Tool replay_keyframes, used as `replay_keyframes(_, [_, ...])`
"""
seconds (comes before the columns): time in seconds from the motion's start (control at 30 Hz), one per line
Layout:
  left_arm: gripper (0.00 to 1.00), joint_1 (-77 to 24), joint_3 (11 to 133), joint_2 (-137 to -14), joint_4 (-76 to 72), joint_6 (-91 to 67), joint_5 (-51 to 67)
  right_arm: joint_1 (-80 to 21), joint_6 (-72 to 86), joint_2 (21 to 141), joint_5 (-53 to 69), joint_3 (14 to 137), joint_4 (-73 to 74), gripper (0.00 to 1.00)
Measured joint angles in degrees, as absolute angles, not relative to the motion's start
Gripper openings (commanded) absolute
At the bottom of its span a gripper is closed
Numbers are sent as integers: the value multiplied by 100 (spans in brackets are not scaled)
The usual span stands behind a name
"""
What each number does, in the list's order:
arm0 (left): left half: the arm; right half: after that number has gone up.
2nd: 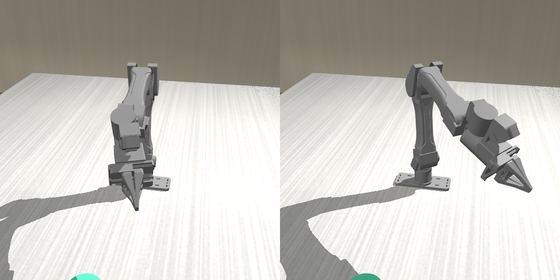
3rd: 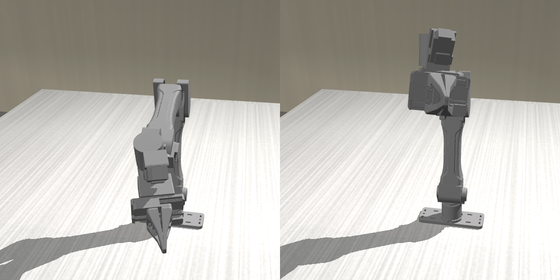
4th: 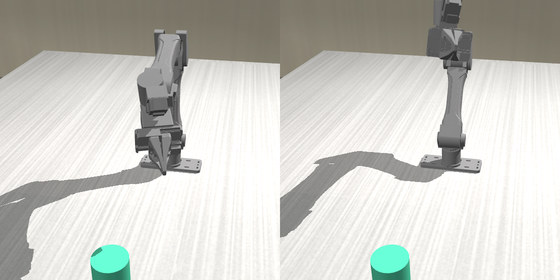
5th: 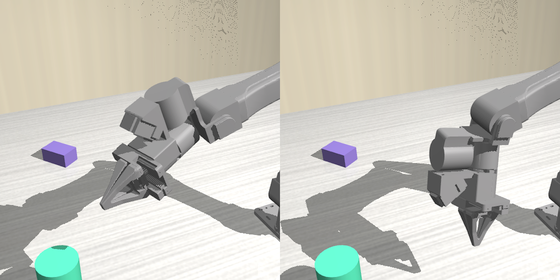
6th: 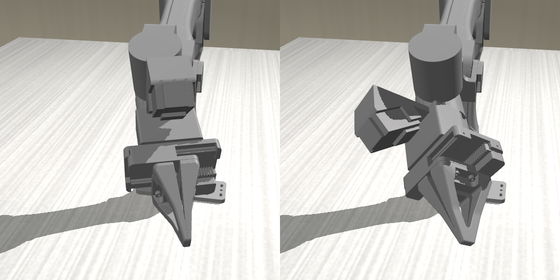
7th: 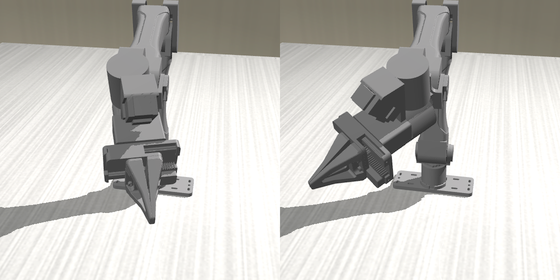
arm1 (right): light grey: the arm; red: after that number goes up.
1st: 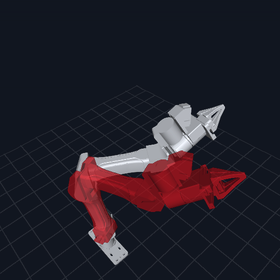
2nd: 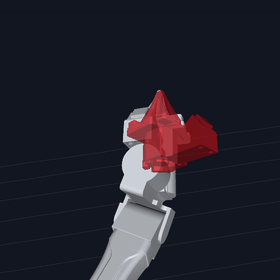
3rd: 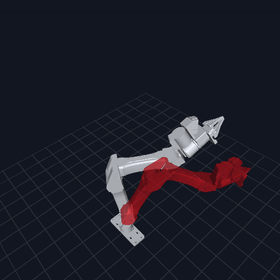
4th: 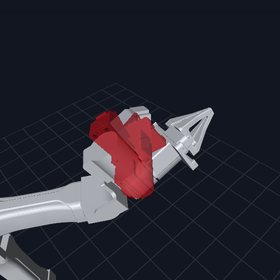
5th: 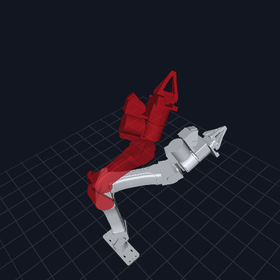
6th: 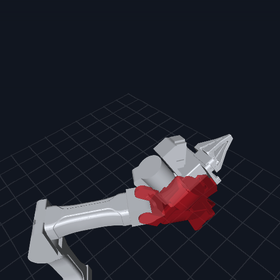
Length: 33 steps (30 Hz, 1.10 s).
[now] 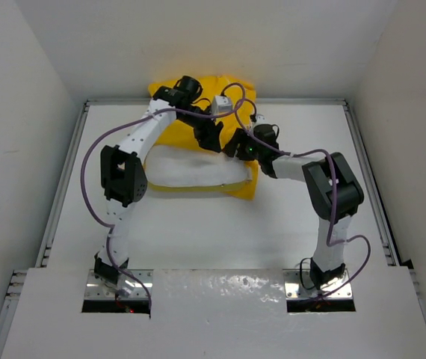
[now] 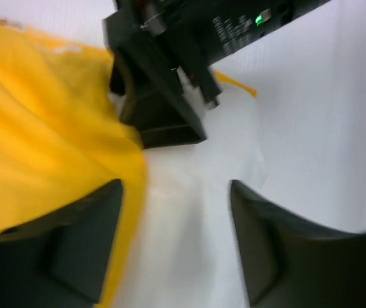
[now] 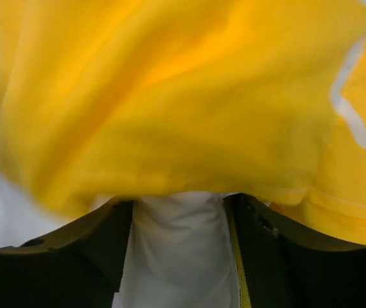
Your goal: Put the pillow into the pillowcase
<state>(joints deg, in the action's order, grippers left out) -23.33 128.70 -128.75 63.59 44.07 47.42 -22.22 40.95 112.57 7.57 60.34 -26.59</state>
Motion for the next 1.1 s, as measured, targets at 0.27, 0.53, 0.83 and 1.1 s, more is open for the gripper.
replay_keyframes(0.27, [100,-1592,12171,-11970,5717,3555,4246,-1986,2884,10197,1199,6066,-987,15])
replay_keyframes(0.53, [42,567,10825,-10396,5009,3159,3210,-1142,3089,9933,1107,6097,-139,52])
replay_keyframes(0.83, [81,969,8320,-10551,5398,3844,2591,-1212,3028,11072,1092,6394,434,65])
replay_keyframes(1.1, [55,899,7894,-10661,4346,3494,2602,-1406,2899,11139,1376,6121,252,10])
